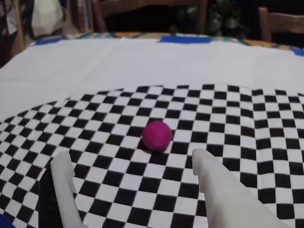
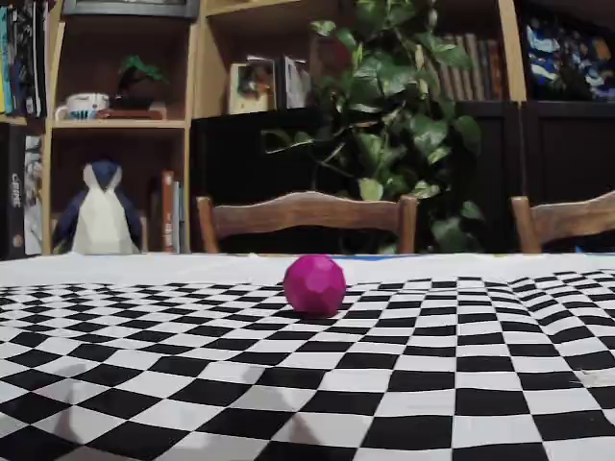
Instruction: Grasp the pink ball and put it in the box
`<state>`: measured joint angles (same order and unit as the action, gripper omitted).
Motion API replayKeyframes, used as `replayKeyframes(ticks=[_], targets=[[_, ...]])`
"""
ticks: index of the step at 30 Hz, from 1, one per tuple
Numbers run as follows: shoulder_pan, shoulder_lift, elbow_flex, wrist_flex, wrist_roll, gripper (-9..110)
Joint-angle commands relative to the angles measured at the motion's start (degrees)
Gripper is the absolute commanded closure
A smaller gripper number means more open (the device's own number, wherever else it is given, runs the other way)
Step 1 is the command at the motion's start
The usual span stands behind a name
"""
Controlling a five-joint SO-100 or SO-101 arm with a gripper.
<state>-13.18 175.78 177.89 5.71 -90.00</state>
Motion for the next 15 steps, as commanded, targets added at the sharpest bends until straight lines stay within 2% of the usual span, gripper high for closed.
replayKeyframes(ticks=[1,15], targets=[[-0.4,-0.7,0.4,-0.9,-0.4,72],[-2.0,-0.9,0.4,-0.9,-0.4,72]])
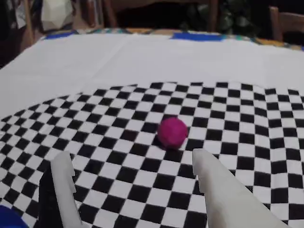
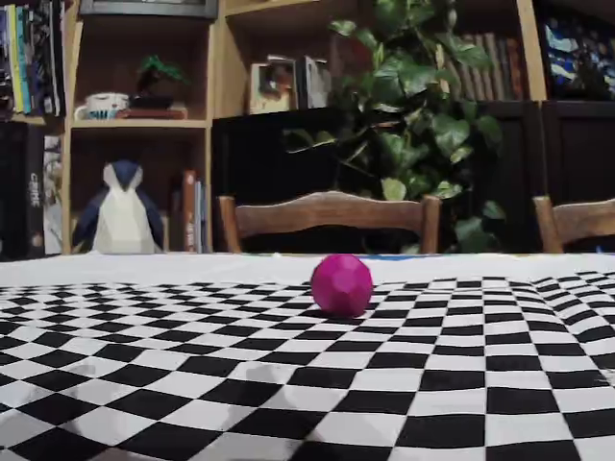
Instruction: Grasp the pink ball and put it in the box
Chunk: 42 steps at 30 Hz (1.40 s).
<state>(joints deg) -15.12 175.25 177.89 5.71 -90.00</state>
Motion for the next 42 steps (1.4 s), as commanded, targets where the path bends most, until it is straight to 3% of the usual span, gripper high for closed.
replayKeyframes(ticks=[1,42], targets=[[-0.1,-0.4,0.4,-0.7,-0.4,72],[-0.4,-2.8,0.4,-0.8,-0.4,72]])
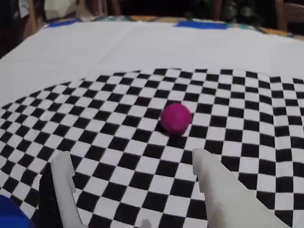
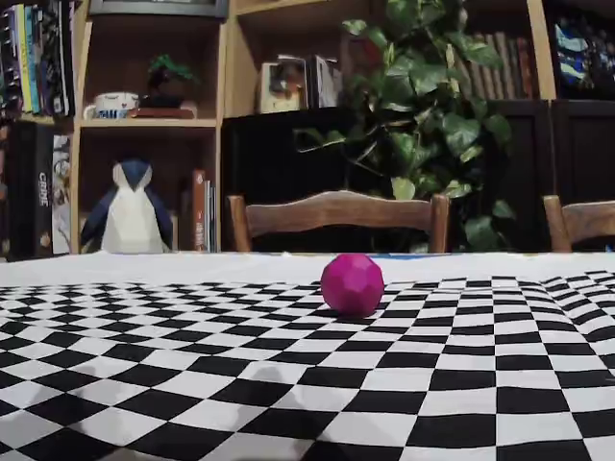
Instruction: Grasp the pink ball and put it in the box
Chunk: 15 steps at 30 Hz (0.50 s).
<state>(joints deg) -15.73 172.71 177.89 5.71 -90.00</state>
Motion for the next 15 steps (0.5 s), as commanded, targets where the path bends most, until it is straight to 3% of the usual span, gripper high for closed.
replayKeyframes(ticks=[1,15], targets=[[0.3,-0.3,0.4,-0.8,-0.4,72],[1.1,-1.9,-0.1,-2.5,-0.4,72]])
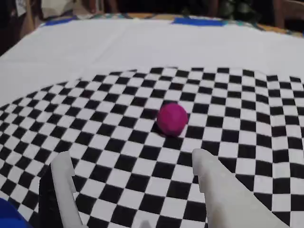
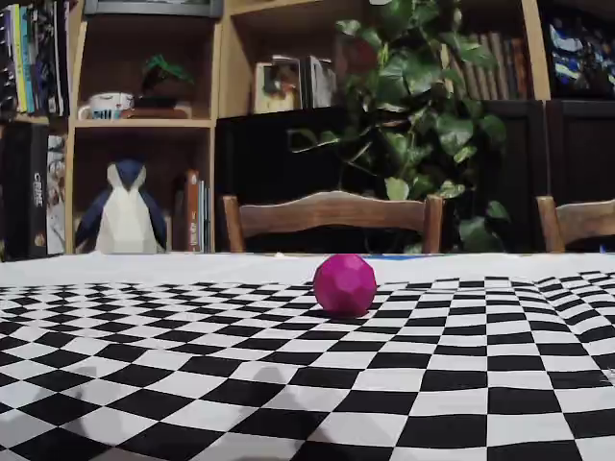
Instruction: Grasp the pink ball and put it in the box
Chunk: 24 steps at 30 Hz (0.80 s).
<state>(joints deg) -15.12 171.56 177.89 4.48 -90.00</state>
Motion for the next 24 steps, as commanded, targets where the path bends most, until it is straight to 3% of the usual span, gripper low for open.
replayKeyframes(ticks=[1,24], targets=[[0.4,-1.0,-0.2,-1.5,-0.4,72],[1.0,-10.2,-6.1,-3.0,-0.4,72]])
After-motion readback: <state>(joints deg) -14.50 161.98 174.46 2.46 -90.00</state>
